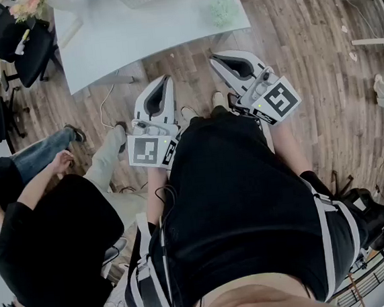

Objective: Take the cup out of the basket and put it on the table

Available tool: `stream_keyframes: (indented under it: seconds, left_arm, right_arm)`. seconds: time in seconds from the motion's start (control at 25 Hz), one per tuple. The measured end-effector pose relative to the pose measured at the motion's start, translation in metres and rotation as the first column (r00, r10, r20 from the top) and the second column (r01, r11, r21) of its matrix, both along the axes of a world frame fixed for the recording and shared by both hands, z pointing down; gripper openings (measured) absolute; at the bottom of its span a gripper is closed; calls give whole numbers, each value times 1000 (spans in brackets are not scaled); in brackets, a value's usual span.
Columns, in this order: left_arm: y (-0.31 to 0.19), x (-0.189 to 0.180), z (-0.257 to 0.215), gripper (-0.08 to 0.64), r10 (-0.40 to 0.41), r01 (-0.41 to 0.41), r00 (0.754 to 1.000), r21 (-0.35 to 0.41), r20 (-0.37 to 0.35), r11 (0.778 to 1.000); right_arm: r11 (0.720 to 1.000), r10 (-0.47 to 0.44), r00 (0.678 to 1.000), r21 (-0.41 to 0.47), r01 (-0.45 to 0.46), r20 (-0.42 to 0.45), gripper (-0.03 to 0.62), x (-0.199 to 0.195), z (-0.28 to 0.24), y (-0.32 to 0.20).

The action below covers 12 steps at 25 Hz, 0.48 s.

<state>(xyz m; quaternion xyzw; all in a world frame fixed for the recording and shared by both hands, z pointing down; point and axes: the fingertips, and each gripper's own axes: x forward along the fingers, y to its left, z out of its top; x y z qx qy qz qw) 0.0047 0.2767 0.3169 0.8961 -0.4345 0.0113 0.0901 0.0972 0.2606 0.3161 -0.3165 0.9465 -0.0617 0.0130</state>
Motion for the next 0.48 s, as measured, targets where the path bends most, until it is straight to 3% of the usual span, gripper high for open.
stream_keyframes:
  seconds: [0.48]
  left_arm:
    - [-2,18,4,20,-3,3,1000,-2,8,1000]
  right_arm:
    - [1000,-7,1000,-4,7,13,18,17,4,-3]
